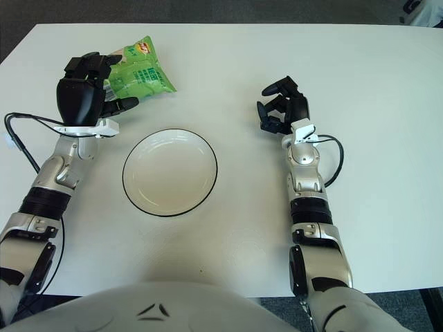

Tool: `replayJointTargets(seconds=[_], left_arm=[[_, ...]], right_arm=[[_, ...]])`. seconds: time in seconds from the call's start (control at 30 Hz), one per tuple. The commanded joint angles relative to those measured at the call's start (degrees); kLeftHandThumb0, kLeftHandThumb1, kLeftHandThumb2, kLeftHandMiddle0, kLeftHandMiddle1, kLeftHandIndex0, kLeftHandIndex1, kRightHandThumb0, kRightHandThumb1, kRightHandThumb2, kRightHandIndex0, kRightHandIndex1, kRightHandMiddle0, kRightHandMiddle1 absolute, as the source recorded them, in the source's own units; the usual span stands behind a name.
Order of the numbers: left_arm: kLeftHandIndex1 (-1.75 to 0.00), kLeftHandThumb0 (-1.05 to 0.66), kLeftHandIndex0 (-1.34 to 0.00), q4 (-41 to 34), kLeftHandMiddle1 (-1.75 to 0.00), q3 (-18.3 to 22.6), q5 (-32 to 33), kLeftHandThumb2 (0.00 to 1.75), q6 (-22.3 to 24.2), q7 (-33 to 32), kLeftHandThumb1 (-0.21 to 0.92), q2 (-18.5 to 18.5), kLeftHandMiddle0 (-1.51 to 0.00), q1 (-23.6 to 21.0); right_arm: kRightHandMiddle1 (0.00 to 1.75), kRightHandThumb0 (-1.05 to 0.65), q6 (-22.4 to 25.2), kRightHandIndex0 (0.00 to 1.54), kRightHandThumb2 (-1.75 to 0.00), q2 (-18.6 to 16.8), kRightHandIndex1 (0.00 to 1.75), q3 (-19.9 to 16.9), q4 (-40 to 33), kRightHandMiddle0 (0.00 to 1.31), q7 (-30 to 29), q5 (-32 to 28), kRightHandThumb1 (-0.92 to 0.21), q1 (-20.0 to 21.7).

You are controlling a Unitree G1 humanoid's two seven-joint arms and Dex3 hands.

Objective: Put the snack into the plate.

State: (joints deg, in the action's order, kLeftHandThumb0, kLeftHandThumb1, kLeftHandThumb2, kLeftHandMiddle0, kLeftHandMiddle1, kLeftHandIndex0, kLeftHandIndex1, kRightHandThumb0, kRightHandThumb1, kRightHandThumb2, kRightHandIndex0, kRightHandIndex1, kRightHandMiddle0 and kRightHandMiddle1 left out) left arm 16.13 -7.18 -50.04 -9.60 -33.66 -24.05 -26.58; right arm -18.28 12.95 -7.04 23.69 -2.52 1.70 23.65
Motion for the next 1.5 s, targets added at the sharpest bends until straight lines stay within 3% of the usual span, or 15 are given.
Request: replayJointTargets(seconds=[0.0, 0.17, 0.77, 0.93, 1.17, 1.47], left_arm=[[-0.26, -0.53, -0.34, 1.4, 0.00, -0.7, 0.2, 0.18, 1.2, 1.0, 0.92, -0.5, -0.46, -2.5], [-0.17, -0.58, -0.30, 6.5, 0.00, -2.4, -0.9, 0.18, 1.7, -0.4, 0.92, -0.9, -0.33, -5.3], [-0.04, -0.69, -0.18, 20.7, 0.00, -8.2, -1.0, 0.06, -2.0, -6.7, 0.92, -2.4, -0.05, -12.9], [-0.02, -0.78, -0.15, 24.0, 0.00, -9.2, 0.3, 0.04, -1.2, -3.7, 0.92, -1.8, -0.01, -15.6], [0.00, -0.93, -0.13, 28.8, 0.00, -10.3, 2.3, 0.13, -0.6, 1.6, 0.92, -1.1, 0.00, -18.7], [0.00, -0.99, -0.12, 36.8, 0.00, -10.5, 7.6, 0.19, -3.5, 9.7, 0.92, -0.9, 0.00, -22.6]], right_arm=[[1.51, -0.30, 0.4, 0.90, -0.43, -2.1, 1.35, 0.7, 3.3, 0.44, -0.1, 0.2, -0.84, -6.2], [1.51, -0.35, 0.4, 0.93, -0.32, -2.0, 1.34, 0.8, 3.5, 0.44, 0.0, 0.2, -0.91, -6.2], [1.51, -0.36, 2.2, 0.95, -0.30, -1.3, 1.34, 1.3, 3.6, 0.44, 0.8, 0.1, -0.92, -6.1], [1.51, -0.36, 2.4, 0.95, -0.30, -1.2, 1.35, 1.3, 4.0, 0.44, 0.9, 0.2, -0.92, -5.9], [1.51, -0.36, 2.3, 0.95, -0.31, -1.1, 1.35, 1.4, 4.2, 0.43, 1.0, 0.3, -0.92, -5.9], [1.52, -0.36, 2.4, 0.96, -0.31, -0.9, 1.36, 1.5, 4.2, 0.43, 1.0, 0.4, -0.92, -6.0]])
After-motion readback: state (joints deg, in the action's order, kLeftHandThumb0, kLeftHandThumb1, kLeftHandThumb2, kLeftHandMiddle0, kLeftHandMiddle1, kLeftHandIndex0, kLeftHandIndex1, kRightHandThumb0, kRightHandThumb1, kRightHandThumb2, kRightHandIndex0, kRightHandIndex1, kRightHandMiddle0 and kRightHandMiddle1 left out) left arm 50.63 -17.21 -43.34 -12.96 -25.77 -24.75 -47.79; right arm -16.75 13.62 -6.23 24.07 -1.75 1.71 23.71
